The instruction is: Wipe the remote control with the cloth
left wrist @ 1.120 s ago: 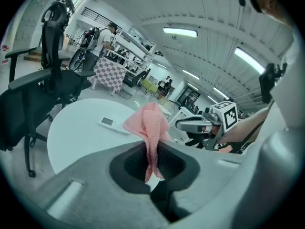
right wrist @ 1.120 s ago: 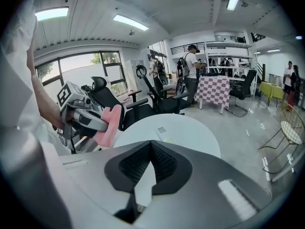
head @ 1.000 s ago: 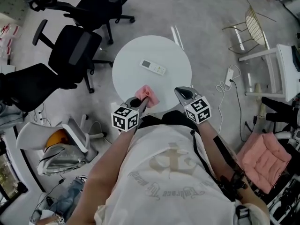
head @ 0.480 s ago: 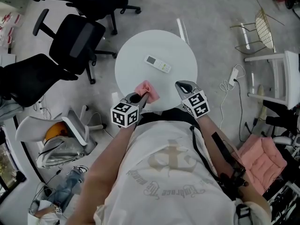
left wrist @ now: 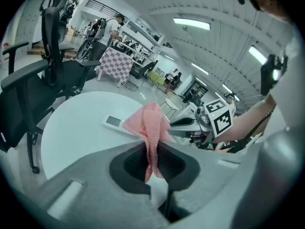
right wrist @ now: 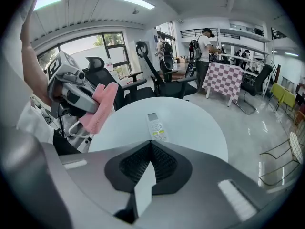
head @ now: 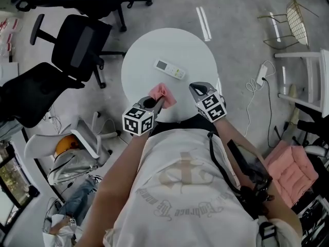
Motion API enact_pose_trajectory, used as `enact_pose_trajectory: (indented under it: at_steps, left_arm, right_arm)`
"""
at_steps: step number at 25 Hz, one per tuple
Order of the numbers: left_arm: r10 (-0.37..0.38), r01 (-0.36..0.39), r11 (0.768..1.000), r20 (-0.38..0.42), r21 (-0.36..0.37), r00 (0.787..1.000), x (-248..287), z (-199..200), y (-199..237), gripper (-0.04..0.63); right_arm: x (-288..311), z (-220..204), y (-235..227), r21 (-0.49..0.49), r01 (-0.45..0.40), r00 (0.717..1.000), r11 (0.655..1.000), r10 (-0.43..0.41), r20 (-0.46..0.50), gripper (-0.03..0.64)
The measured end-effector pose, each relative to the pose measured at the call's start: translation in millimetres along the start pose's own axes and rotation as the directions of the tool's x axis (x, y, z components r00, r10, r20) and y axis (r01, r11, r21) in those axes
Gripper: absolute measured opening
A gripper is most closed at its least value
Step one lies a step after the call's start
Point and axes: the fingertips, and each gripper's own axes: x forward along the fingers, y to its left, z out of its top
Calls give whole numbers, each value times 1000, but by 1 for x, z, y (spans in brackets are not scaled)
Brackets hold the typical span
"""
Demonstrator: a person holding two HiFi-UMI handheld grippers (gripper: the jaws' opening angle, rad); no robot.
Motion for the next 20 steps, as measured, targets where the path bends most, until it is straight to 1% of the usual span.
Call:
enact_pose_trajectory:
  at_steps: [4, 7, 10, 13, 15, 18, 20]
  left_arm:
    - [-3, 5, 999, -50, 39, 999, 20, 9, 6, 21]
    - [-2, 7, 998, -75, 65, 997, 33, 17, 11, 21]
    - [-4, 12, 997, -100, 76, 995, 46, 21, 15, 21]
    - [6, 3, 998, -120, 70, 993, 54, 23, 24, 21]
    - [14, -5, 998, -132, 66, 991, 58, 23, 28, 21]
    - [16, -7, 998, -147, 65, 989, 62, 23, 29, 21]
    - [16, -5, 998, -154, 67, 988, 63, 23, 29, 21]
  right_arm:
    - [15, -2, -9, 1, 0, 999, 1000, 0, -32, 8]
    - [27, -1, -14, -24, -1, 998, 1000, 0, -58, 8]
    - [35, -3, -19, -38, -2, 997, 999, -1, -71, 9]
    - [44, -6, -23, -71, 3, 996, 997, -10, -91, 28]
    - [49, -8, -25, -87, 3, 994, 996, -12, -104, 52]
    - [54, -9, -25, -107, -4, 993, 994, -8, -115, 113]
    - [58, -9, -22, -121, -10, 993, 993, -4, -121, 183]
